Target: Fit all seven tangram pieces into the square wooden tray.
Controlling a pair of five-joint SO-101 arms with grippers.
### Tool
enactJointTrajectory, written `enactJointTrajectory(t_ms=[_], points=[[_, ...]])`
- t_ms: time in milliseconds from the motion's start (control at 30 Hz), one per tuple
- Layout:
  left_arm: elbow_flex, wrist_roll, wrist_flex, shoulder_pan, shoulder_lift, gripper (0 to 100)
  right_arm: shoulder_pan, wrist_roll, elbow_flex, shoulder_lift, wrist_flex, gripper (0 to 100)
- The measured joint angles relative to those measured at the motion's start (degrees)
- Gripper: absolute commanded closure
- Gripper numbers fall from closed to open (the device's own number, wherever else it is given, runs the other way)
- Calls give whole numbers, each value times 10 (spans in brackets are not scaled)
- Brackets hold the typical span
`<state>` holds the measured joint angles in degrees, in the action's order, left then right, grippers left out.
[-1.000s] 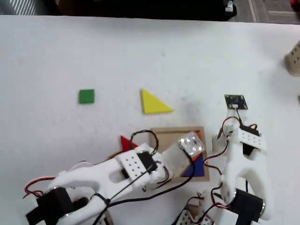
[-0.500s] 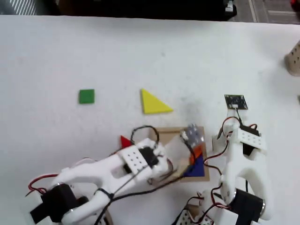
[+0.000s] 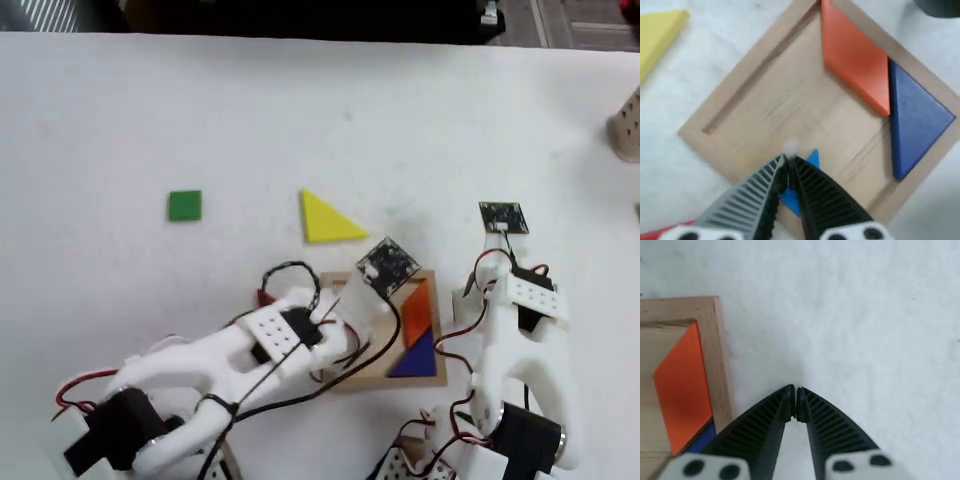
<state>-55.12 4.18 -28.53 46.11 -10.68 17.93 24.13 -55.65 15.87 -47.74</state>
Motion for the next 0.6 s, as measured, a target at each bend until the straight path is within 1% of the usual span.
enactJointTrajectory(t_ms=[333,433,600], points=[[-1,-1,-17,2,0,968,0,0,0,0,0,981],[-1,-1,-36,6,0,968,0,0,0,0,0,981],[0,-1,-62,44,-2,969,0,0,0,0,0,981]])
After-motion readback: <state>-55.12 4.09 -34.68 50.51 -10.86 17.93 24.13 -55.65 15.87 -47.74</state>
